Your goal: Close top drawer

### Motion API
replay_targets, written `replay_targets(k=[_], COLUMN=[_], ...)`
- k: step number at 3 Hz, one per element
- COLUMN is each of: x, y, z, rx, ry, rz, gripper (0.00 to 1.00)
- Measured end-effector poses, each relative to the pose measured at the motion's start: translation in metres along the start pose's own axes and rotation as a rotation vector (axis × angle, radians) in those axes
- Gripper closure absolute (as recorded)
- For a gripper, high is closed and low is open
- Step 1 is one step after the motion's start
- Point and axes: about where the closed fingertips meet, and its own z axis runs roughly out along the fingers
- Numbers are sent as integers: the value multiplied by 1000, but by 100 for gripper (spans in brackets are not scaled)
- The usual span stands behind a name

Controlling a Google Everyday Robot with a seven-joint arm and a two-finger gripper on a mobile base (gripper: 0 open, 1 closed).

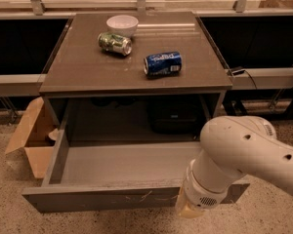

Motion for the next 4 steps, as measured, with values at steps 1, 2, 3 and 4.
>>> replay_targets(k=[1,2,3,4], x=[4,7,14,22], y=[-9,-18,-27,-40], z=[23,30,32,32], rx=[19,39,51,61], ry=[-13,-25,-46,-65], rz=[-9,-18,-31,-43], gripper=[50,27,0,0])
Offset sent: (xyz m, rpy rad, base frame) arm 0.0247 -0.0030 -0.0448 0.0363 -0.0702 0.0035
